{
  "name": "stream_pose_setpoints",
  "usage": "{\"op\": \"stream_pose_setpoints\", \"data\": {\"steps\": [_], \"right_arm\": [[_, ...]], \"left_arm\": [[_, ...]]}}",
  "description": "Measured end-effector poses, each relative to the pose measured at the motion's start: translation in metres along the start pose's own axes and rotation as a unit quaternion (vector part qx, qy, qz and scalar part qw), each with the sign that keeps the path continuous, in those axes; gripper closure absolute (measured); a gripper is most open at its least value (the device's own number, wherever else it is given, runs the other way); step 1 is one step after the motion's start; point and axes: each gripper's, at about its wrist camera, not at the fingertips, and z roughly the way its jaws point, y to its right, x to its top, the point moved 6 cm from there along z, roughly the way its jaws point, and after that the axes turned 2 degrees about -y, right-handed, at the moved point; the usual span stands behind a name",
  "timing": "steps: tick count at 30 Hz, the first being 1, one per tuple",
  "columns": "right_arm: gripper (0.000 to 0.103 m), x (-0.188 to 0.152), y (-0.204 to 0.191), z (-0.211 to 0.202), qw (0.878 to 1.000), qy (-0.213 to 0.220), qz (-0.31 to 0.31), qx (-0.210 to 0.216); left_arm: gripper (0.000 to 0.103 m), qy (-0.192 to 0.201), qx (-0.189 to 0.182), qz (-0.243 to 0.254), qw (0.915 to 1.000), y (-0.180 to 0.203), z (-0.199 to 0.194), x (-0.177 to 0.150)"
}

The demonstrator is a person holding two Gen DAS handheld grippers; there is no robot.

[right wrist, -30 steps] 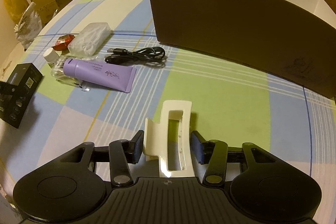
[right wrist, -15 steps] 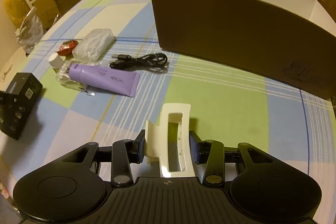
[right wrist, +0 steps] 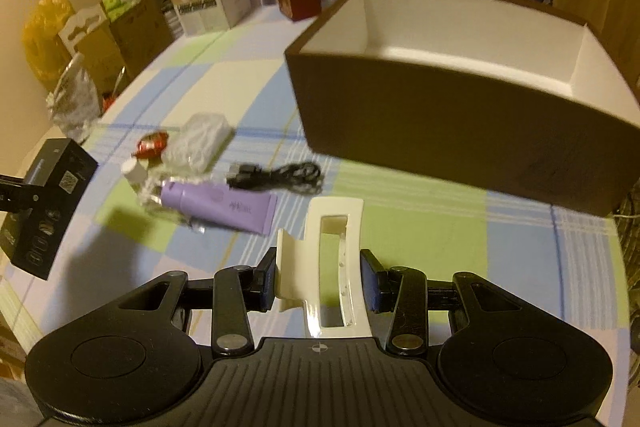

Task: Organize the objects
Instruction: 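Carry the black box into the brown box with the left gripper while the right gripper drops the clip there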

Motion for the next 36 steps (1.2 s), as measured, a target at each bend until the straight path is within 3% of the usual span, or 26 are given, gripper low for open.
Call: {"op": "stream_pose_setpoints", "data": {"steps": [7,18,27,36], "right_arm": [[0.065,0.031,0.027,-0.028,0.999,0.036,0.019,-0.002],[0.065,0.107,0.1,-0.061,0.993,0.109,0.044,-0.026],[0.065,0.161,0.16,-0.045,0.99,0.12,0.063,-0.039],[0.065,0.174,0.209,0.013,0.993,0.069,0.075,-0.057]], "left_arm": [[0.027,0.031,-0.054,0.054,0.9966,0.069,-0.003,0.046],[0.027,0.089,-0.121,0.119,0.9815,0.191,0.007,0.139],[0.027,0.08,-0.115,0.127,0.9821,0.251,0.054,0.202],[0.027,0.019,-0.076,0.115,0.9903,0.272,0.134,0.229]]}}
